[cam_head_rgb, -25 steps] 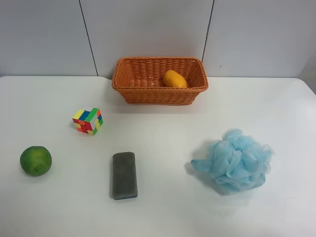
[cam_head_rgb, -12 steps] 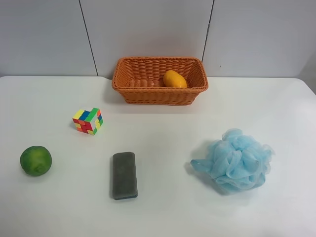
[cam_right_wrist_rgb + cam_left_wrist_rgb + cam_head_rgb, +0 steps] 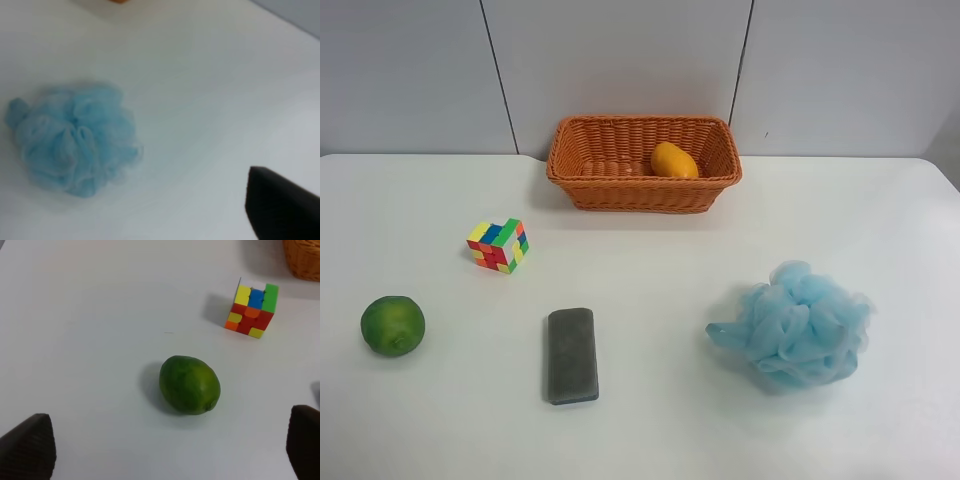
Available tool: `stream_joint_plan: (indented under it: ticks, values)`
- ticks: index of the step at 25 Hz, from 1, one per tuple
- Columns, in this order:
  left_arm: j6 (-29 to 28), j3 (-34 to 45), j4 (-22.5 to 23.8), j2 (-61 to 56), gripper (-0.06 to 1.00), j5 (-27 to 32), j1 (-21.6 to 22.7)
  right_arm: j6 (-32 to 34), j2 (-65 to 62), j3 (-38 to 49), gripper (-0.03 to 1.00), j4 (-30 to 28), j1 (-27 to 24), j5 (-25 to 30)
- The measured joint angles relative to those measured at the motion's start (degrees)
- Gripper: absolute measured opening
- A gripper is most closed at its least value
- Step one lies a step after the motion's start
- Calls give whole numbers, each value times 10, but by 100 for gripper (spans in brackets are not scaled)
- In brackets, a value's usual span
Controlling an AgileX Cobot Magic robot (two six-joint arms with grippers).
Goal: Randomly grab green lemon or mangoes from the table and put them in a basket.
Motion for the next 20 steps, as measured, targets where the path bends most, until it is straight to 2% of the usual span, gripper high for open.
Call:
stream_joint_plan:
  ticks: [4, 7, 16, 20]
  values:
    - [0, 0, 0, 0, 90, 0, 0, 0, -64, 86, 99, 51, -117, -57]
    - [0, 0, 0, 0, 90, 0, 0, 0, -112, 131, 99, 68, -164, -85]
    - [0, 0, 0, 0, 90, 0, 0, 0, -204, 143, 99, 71, -217, -94]
    - [0, 0, 0, 0, 90, 0, 0, 0, -238, 146, 99, 76, -224, -53]
